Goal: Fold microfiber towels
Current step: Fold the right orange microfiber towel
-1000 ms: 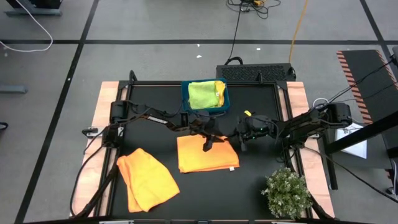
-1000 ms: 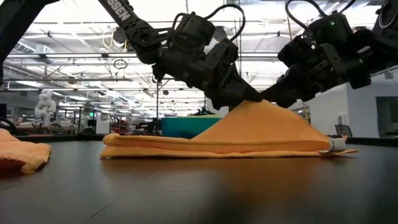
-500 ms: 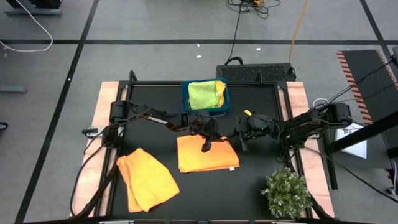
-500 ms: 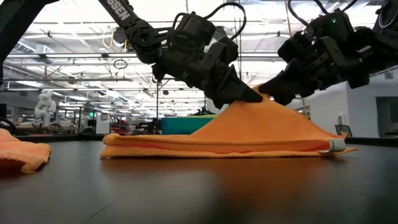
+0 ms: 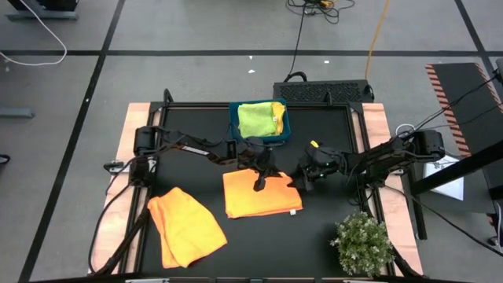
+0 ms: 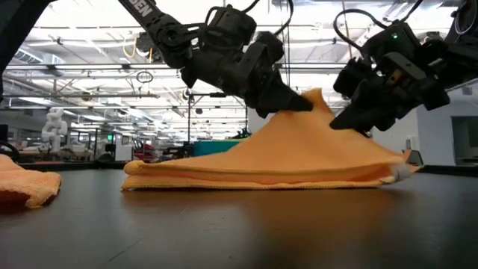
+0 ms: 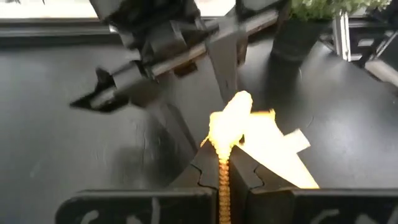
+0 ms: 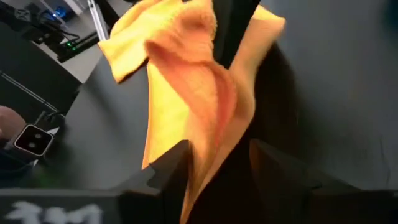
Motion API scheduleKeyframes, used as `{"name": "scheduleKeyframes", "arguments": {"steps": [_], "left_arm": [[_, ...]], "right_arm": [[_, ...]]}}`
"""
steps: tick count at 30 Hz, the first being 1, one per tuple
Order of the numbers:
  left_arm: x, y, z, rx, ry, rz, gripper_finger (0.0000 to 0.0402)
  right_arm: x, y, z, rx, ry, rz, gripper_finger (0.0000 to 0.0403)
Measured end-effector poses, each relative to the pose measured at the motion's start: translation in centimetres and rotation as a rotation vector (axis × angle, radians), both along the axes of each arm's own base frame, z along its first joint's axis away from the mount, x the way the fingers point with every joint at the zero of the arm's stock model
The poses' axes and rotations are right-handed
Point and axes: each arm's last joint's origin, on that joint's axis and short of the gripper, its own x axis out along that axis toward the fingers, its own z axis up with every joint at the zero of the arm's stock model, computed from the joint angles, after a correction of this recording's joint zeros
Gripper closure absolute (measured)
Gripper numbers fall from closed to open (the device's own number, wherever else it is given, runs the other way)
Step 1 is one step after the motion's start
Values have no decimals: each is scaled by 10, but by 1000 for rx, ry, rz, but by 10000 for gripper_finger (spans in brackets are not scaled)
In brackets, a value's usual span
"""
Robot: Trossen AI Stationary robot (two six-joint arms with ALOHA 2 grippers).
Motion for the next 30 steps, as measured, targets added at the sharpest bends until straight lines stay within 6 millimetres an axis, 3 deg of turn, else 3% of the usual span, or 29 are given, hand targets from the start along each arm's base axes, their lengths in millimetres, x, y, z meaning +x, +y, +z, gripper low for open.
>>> {"name": "scheduleKeyframes", "arguments": {"steps": [5,10,16,30], "left_arm": [[-4,0,4,31,25,1,398],[-8,0,18,72,-3,11,398],[-10,0,28,103,-26,17,395],[-10,0,25,96,-2,45,395]], "right_arm": [[-1,1,-3,39,43,-7,206],[-3,6,-5,110,82,52,200],[-4,15,-7,155,127,81,212],[-8,21,-13,206,220,77,262]]}}
